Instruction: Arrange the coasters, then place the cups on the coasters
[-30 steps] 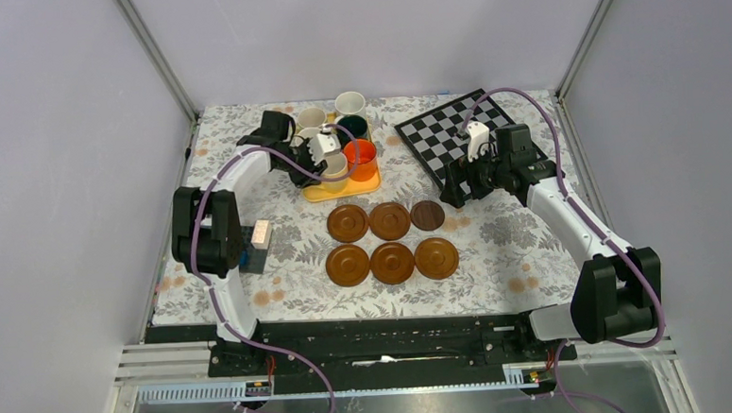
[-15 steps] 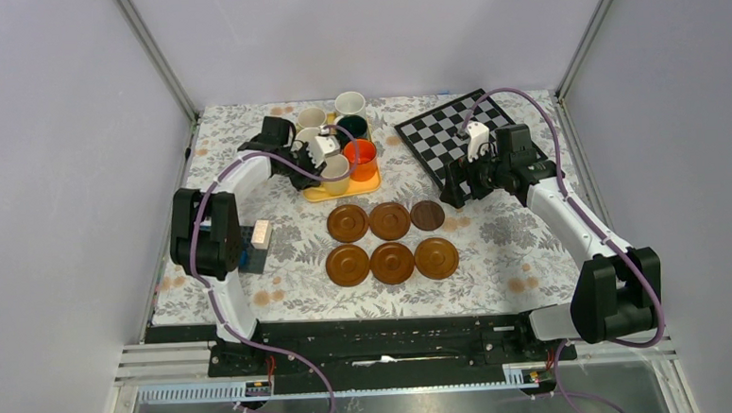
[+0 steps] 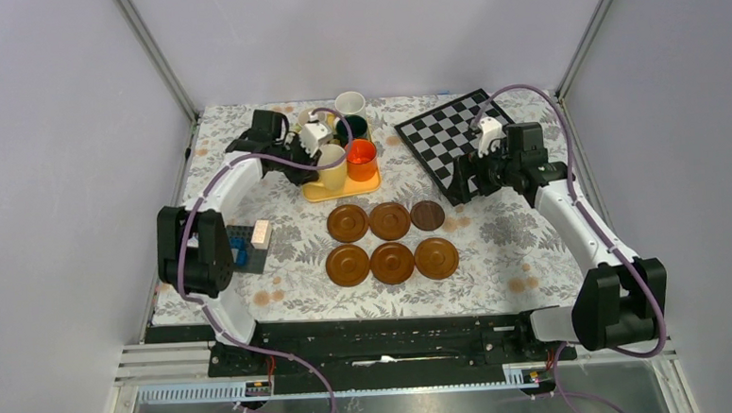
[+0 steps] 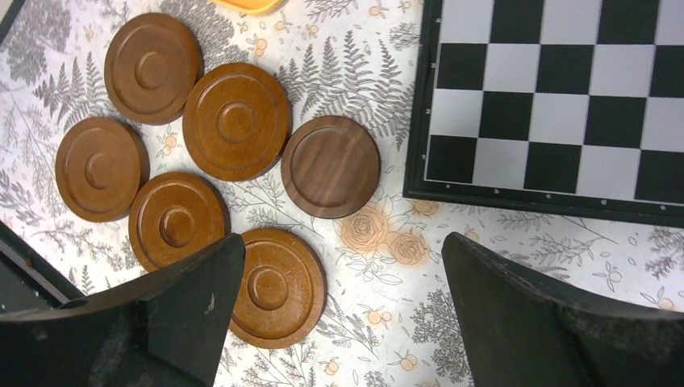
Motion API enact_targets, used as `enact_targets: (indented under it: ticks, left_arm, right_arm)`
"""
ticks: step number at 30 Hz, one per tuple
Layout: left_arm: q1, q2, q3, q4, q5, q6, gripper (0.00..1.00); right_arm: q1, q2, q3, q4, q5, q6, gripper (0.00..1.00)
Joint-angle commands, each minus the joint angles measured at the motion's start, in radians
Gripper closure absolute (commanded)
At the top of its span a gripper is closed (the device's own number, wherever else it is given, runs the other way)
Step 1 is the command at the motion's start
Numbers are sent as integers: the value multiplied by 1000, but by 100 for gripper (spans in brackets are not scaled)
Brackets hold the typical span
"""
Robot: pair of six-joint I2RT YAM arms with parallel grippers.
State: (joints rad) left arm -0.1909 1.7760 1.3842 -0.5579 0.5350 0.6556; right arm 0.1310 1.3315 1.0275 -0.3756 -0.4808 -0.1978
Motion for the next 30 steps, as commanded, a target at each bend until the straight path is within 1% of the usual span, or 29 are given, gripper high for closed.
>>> enact_targets:
  ticks: [1, 3, 9, 13, 14, 19, 24, 28, 30]
  left_arm:
    - [-27, -119, 42, 76, 72, -124, 100]
    - [-70, -138, 47, 93, 48, -166, 100]
    - [-230, -168, 34, 212, -56, -318, 100]
    - [-339, -153, 22, 290, -128, -385, 100]
    - [-368, -145, 18, 306, -148, -402, 100]
    - [-491, -86, 16, 361, -265, -445, 100]
    - [-576, -51, -3, 392, -371, -498, 100]
    - [-635, -45, -44, 434, -442, -533, 100]
    - [-651, -35, -55, 459, -451, -538, 100]
  right_arm:
    - [-50, -33, 49, 17, -17, 62, 0]
    - [-75, -34, 56, 13, -20, 80, 0]
    - [-122, -36, 74, -11, -24, 135, 0]
    - [-124, -36, 107, -47, 3, 153, 0]
    - [-146, -37, 111, -51, 9, 155, 0]
    - [-183, -23, 97, -31, 33, 174, 0]
    - [-224, -7, 64, 23, 44, 237, 0]
    - [-246, 1, 54, 47, 53, 256, 1]
    - [-252, 0, 51, 52, 56, 259, 1]
